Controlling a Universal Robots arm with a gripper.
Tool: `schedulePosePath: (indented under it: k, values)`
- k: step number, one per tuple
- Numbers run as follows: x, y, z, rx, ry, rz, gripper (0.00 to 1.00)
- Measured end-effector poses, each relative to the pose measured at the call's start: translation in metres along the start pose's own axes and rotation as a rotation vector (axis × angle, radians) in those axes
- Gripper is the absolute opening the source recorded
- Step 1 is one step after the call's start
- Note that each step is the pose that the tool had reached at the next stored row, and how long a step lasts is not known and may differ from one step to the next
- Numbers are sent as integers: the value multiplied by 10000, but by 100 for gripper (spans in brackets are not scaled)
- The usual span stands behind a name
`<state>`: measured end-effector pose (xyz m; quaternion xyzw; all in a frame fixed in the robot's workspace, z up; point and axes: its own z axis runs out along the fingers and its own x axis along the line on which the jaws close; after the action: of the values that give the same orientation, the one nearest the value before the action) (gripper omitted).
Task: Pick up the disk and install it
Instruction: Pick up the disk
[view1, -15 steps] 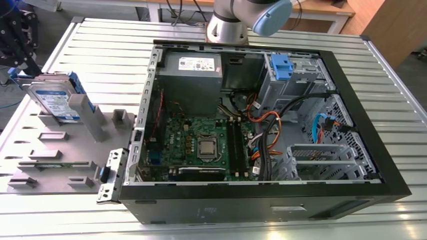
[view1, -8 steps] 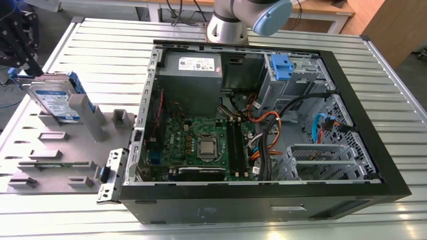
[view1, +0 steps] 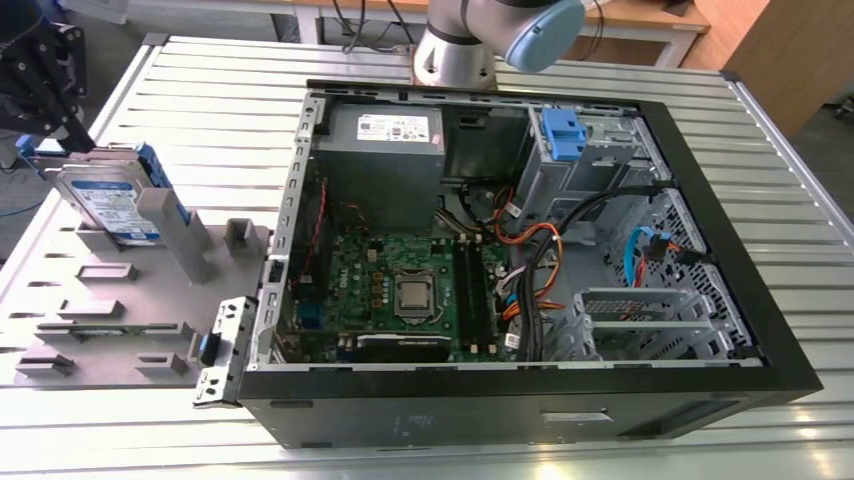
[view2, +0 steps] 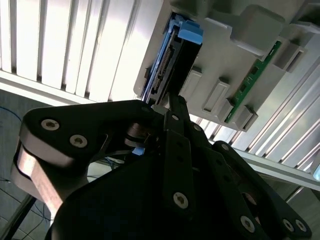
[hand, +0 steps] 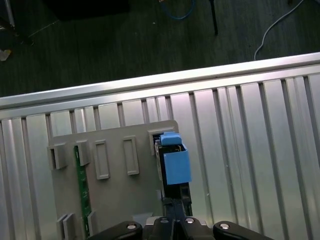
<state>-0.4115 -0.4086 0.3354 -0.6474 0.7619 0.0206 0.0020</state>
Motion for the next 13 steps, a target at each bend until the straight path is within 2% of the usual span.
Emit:
schedulePosePath:
  k: [6, 13]
  values:
    - [-38, 1, 25, 0, 0, -104, 11]
    - [-42, 1, 33, -1, 2, -112, 11]
